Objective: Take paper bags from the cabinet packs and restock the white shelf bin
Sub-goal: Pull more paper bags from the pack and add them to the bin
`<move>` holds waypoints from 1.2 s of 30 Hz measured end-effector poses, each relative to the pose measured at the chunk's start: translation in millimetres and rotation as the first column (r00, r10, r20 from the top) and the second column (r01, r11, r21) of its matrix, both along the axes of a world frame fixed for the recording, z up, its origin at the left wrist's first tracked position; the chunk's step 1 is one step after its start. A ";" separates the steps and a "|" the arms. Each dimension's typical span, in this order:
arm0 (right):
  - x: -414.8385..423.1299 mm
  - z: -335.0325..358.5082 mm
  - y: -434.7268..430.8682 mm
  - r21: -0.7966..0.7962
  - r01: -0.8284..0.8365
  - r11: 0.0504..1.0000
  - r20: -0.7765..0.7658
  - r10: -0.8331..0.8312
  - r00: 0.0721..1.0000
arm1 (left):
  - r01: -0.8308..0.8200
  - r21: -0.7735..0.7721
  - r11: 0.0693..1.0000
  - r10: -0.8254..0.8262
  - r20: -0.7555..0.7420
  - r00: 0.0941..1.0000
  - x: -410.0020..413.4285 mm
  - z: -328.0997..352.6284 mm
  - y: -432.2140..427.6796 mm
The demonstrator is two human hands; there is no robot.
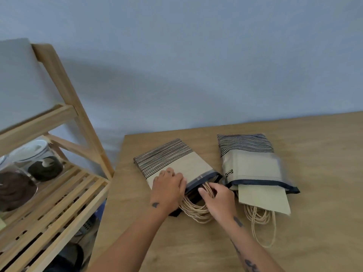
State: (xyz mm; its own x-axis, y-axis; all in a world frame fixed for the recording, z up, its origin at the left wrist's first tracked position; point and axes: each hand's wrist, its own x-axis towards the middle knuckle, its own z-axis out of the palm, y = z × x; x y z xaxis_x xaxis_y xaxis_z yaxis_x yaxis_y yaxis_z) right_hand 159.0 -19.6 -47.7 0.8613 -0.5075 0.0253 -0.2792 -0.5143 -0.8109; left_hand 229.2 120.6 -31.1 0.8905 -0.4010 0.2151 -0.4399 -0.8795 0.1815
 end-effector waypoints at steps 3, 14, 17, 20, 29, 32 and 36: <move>2.1 1.9 6.4 -0.079 0.006 0.997 -0.036 -0.009 0.999 | 0.153 -0.082 0.985 -0.163 -0.140 0.977 26.1 4.5 1.2; 13.9 1.8 17.5 -0.236 0.060 0.970 -0.147 -0.097 0.984 | 0.410 -0.063 0.910 -0.409 -0.294 0.864 74.2 -15.6 -1.2; 21.0 5.1 18.7 -0.291 0.007 0.957 -0.267 -0.088 0.960 | 0.414 -0.104 0.904 -0.425 -0.313 0.850 79.1 -19.8 -5.0; 23.6 4.6 18.9 -0.356 -0.039 0.934 -0.303 -0.076 0.950 | 0.405 -0.065 0.912 -0.405 -0.293 0.866 80.5 -28.5 -5.0; 15.9 4.3 12.5 -0.342 -0.063 0.938 -0.242 -0.023 0.970 | 0.402 -0.009 0.916 -0.380 -0.347 0.857 82.4 -27.0 -6.3; 13.1 7.7 -1.6 -0.245 -0.090 0.965 -0.223 0.034 0.974 | 0.400 -0.021 0.916 -0.379 -0.371 0.848 82.7 -25.4 -5.2; 13.7 11.9 -6.7 -0.262 -0.111 0.959 -0.269 0.038 0.963 | 0.388 -0.007 0.922 -0.361 -0.382 0.851 81.2 -25.9 -7.7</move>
State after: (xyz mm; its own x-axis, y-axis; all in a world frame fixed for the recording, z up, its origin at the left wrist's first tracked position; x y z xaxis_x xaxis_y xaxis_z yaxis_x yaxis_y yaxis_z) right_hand 172.7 -26.4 -35.8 0.8915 -0.4469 -0.0747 -0.4126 -0.7325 -0.5416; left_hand 310.4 112.9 -57.0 0.6781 -0.7219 -0.1384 -0.6512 -0.6773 0.3422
